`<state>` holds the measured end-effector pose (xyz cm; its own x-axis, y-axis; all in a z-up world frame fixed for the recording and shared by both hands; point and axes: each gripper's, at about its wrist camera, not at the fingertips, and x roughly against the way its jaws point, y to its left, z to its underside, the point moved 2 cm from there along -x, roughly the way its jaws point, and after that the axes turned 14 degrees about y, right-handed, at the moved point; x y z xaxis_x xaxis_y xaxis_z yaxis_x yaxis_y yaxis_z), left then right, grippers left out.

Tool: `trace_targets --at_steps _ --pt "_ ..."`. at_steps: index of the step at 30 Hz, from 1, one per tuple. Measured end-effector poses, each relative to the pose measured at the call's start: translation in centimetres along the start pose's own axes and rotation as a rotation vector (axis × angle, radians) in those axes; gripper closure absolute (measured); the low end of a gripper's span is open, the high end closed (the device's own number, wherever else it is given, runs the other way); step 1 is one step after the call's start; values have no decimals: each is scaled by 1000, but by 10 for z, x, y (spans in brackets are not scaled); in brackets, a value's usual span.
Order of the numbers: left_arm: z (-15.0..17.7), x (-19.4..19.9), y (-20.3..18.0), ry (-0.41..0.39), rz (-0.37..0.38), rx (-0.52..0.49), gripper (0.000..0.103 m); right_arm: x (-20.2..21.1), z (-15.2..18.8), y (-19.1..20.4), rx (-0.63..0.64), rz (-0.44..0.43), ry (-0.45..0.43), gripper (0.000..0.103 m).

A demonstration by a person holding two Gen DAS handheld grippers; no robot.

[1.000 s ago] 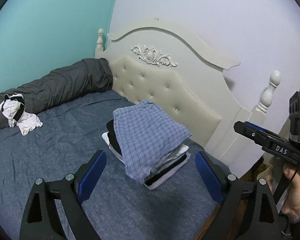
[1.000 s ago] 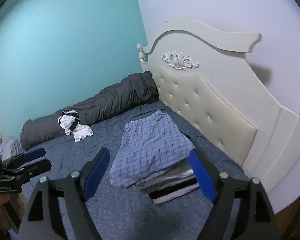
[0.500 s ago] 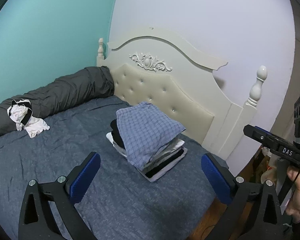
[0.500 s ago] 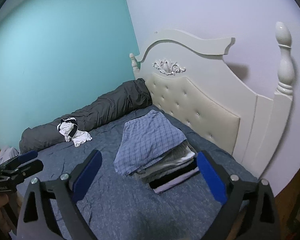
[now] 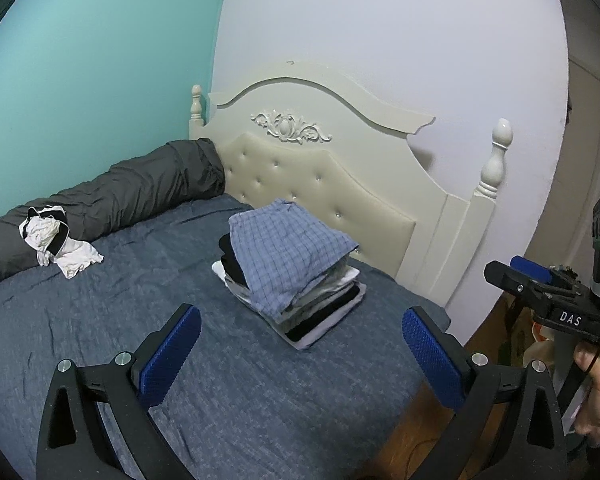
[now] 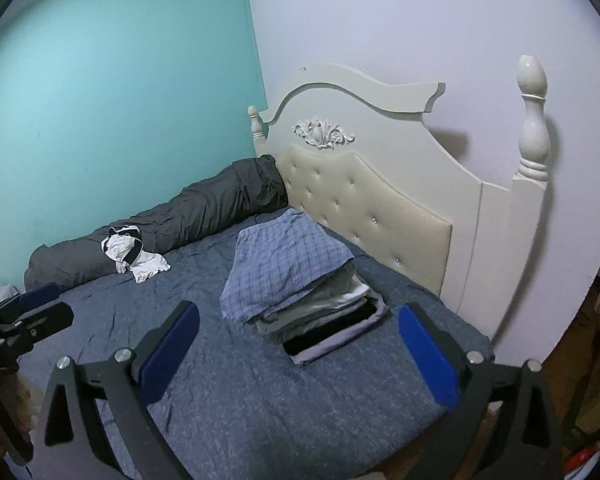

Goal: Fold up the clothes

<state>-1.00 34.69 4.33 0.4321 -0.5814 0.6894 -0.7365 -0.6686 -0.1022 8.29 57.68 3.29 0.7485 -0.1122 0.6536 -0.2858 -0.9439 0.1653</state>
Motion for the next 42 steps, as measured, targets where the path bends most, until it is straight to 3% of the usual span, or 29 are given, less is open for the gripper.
trace_targets --at_steps 22,42 --pt "48 29 -12 -12 -10 -14 0 50 52 24 44 15 -40 1" --pt "86 32 -11 -8 -42 7 0 57 86 33 59 30 -78 0"
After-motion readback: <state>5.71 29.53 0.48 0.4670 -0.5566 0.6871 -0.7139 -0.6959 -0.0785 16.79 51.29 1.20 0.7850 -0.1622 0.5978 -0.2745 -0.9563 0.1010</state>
